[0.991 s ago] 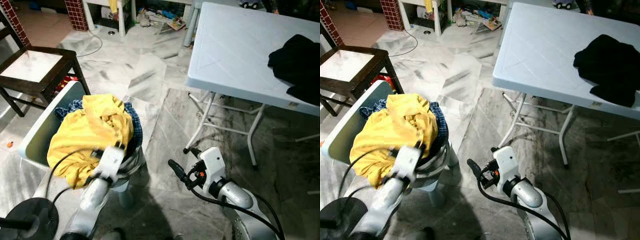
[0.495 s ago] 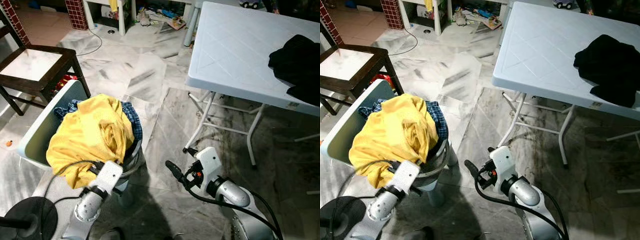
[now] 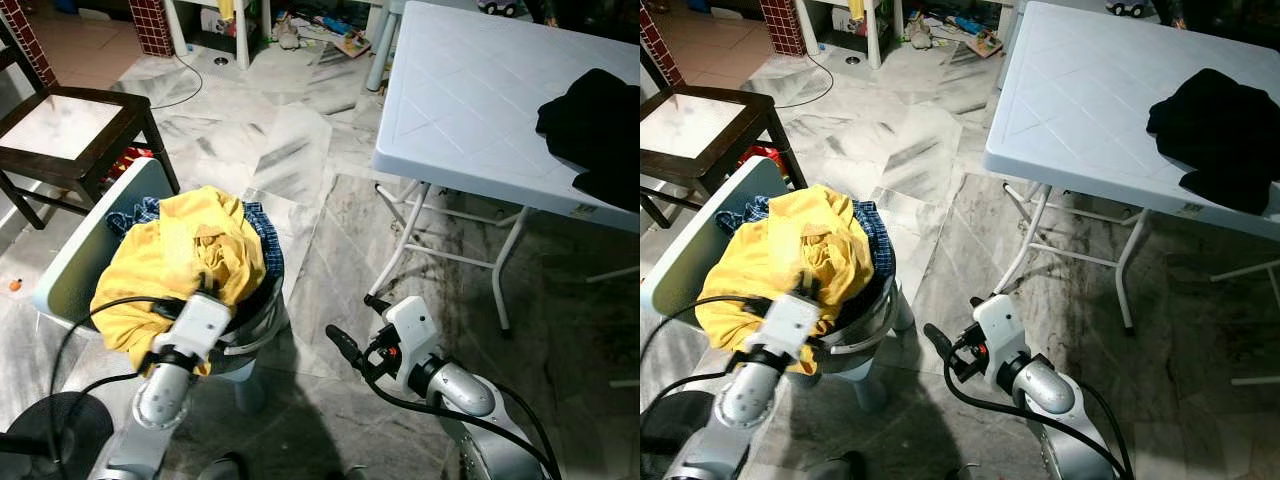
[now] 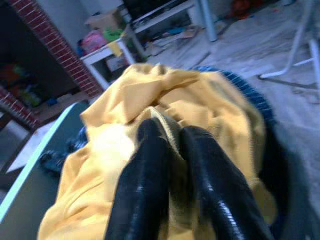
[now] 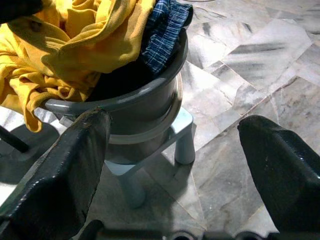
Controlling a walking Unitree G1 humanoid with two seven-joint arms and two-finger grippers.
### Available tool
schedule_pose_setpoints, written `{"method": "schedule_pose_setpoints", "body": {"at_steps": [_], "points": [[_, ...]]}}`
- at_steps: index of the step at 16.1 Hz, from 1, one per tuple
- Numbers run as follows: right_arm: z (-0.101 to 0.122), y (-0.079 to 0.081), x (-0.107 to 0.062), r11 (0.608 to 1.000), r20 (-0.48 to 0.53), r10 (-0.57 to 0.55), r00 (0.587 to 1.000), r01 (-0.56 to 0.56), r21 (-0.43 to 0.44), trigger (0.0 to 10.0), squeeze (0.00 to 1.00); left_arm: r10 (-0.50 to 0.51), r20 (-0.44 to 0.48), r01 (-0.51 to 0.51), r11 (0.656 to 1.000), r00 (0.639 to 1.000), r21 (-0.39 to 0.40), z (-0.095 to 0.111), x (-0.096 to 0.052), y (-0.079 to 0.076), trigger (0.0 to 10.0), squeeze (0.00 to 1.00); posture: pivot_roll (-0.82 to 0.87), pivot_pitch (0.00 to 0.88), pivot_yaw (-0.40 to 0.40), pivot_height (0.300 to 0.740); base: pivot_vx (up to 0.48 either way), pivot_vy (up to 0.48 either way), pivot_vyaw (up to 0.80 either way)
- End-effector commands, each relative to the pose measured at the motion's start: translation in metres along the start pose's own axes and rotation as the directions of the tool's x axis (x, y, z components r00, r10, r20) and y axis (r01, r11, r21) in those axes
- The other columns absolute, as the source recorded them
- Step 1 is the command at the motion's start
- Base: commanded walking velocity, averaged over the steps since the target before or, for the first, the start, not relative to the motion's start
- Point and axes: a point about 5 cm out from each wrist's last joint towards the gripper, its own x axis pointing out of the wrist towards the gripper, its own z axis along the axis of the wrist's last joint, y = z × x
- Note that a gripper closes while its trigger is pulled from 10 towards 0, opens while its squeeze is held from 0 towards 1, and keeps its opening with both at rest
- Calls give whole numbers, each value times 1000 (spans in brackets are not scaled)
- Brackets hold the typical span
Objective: Hang hanger
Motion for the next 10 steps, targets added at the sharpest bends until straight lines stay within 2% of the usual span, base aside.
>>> {"method": "schedule_pose_setpoints", "body": {"at_steps": [1, 3, 4, 8, 10], "points": [[-3, 0, 0, 1000, -13, 10, 1000, -10, -6, 10000, 0, 3, -30, -3, 1000, 1000, -19, -4, -5, -2, 10000, 1000, -60, 177, -111, 740, 0, 0, 0], [-2, 0, 1, 1000, -14, 16, 1000, -17, -10, 10000, 0, 13, -79, -20, 996, 997, -91, -11, -10, -4, 10000, 1000, -57, 179, -114, 740, 0, 0, 0], [-2, 0, 2, 1000, -15, 17, 1000, -17, -11, 10000, 0, 5, -87, -13, 995, 996, -97, -14, -14, -5, 10000, 1000, -55, 181, -116, 740, 0, 0, 0], [-3, 2, 2, 999, -20, 27, 999, -27, -22, 10000, 0, -53, -42, 53, 999, 998, -3, -19, -36, -13, 10000, 1000, -51, 184, -121, 740, 0, 0, 0], [-3, 3, 2, 999, -21, 31, 999, -32, -25, 10000, 0, -56, -76, 53, 998, 996, -33, -25, -43, -14, 10000, 1000, -49, 184, -122, 740, 0, 0, 0]]}}
